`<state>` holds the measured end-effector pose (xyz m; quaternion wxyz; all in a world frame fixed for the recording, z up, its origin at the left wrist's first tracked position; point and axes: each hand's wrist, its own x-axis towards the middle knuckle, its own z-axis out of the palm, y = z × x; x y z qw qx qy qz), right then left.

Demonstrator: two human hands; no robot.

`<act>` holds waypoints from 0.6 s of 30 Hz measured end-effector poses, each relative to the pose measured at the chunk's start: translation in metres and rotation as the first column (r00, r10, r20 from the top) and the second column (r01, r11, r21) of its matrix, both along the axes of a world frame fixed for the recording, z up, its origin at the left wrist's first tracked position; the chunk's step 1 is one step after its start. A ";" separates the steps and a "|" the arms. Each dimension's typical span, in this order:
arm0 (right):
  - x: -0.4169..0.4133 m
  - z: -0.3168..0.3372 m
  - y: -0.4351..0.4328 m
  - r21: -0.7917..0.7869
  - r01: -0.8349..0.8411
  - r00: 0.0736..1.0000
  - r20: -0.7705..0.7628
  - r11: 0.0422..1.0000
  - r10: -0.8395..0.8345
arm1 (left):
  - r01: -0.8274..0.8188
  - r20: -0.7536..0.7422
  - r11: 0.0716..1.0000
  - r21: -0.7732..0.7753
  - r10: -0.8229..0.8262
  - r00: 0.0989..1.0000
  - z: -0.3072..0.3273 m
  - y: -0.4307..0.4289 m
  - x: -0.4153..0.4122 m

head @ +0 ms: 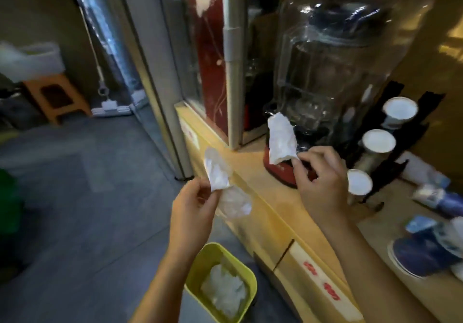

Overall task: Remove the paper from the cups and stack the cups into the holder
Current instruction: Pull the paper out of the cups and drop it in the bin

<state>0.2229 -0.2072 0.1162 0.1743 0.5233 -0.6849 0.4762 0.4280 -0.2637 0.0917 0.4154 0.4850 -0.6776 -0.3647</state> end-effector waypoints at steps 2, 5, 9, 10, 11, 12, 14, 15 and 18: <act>0.016 -0.020 -0.014 0.059 -0.038 0.999 -0.009 0.998 0.039 | -0.049 0.026 0.998 0.042 0.048 0.999 -0.022 -0.006 0.020; 0.040 -0.055 -0.031 0.188 -0.118 0.993 0.025 0.975 0.115 | -0.109 0.043 0.984 0.141 0.104 0.994 -0.059 -0.014 0.045; 0.062 -0.112 -0.043 0.291 -0.276 0.955 0.194 0.916 0.226 | -0.187 0.023 0.934 0.305 0.189 0.982 -0.117 -0.012 0.063; 0.066 -0.129 -0.044 0.298 -0.308 0.941 0.236 0.904 0.242 | -0.204 0.016 0.918 0.341 0.211 0.977 -0.133 -0.010 0.066; 0.070 -0.146 -0.045 0.304 -0.326 0.932 0.260 0.895 0.251 | -0.214 0.006 0.900 0.380 0.229 0.973 -0.151 -0.008 0.068; 0.074 -0.165 -0.045 0.315 -0.339 0.926 0.277 0.887 0.256 | -0.223 -0.004 0.878 0.422 0.248 0.969 -0.170 -0.006 0.070; 0.080 -0.209 -0.045 0.351 -0.372 0.911 0.317 0.859 0.265 | -0.250 0.002 0.830 0.499 0.288 0.958 -0.213 -0.001 0.072; 0.083 -0.233 -0.046 0.376 -0.384 0.905 0.337 0.843 0.261 | -0.270 0.013 0.809 0.522 0.309 0.951 -0.234 0.001 0.072; 0.093 -0.310 -0.044 0.527 -0.385 0.907 0.366 0.758 0.206 | -0.326 0.084 0.770 0.549 0.338 0.937 -0.303 0.005 0.069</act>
